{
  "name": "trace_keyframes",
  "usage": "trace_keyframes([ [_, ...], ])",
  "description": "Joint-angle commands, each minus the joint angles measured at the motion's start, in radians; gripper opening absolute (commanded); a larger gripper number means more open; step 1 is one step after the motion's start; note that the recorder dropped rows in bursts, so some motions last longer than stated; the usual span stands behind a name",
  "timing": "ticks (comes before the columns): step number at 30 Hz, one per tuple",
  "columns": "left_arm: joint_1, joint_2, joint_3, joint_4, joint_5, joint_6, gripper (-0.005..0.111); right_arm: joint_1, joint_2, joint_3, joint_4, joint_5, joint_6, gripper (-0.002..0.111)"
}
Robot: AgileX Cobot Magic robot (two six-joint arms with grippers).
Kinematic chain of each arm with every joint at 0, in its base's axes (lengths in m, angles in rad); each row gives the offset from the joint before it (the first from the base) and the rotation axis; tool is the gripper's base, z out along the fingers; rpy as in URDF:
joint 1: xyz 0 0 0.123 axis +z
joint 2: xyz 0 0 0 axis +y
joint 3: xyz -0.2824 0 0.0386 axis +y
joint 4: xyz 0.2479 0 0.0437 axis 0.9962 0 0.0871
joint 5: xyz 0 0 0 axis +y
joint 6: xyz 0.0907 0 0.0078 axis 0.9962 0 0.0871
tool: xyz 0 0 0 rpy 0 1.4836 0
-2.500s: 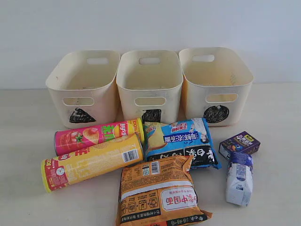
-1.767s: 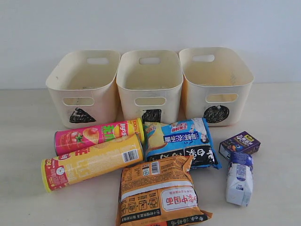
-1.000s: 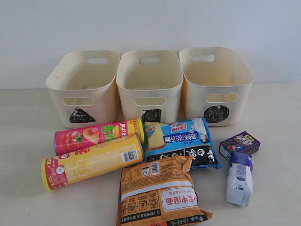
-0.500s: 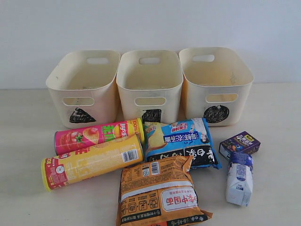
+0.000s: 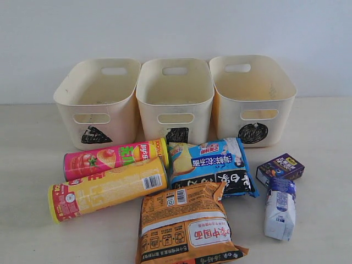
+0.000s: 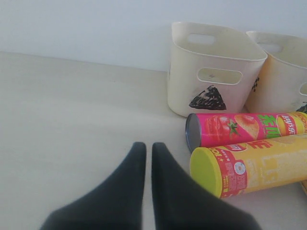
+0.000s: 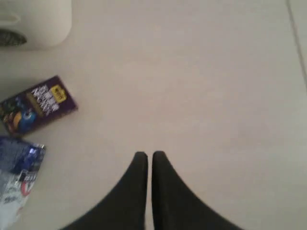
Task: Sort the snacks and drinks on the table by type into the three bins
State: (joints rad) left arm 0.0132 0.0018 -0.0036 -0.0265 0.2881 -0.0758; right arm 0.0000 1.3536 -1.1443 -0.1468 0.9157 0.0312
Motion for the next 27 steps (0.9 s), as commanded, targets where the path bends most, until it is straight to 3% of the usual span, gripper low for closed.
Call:
trace_keyframes([
  [1, 0.004, -0.002, 0.004, 0.001, 0.003, 0.006, 0.004, 0.001, 0.041, -0.008, 0.212, 0.097, -0.134, 0.012],
  [4, 0.004, -0.002, 0.004, 0.001, 0.003, 0.006, 0.004, 0.001, 0.045, 0.048, 0.357, 0.071, -0.213, 0.043],
  [8, 0.004, -0.002, 0.004, 0.001, 0.003, 0.006, 0.004, 0.001, 0.046, 0.132, 0.472, 0.024, -0.280, 0.064],
  [11, 0.004, -0.002, 0.004, 0.001, 0.003, 0.006, 0.004, 0.065, 0.075, 0.164, 0.489, 0.030, -0.308, 0.076],
  [14, 0.004, -0.002, 0.004, 0.001, 0.003, 0.006, 0.004, 0.164, 0.119, 0.166, 0.400, -0.028, -0.171, 0.076],
  [17, 0.004, -0.002, 0.004, 0.001, 0.003, 0.006, 0.004, 0.272, 0.204, 0.166, 0.186, -0.108, 0.114, 0.076],
  [27, 0.004, -0.002, 0.004, 0.001, 0.003, 0.006, 0.004, 0.358, 0.417, 0.166, 0.161, -0.295, 0.223, 0.076],
])
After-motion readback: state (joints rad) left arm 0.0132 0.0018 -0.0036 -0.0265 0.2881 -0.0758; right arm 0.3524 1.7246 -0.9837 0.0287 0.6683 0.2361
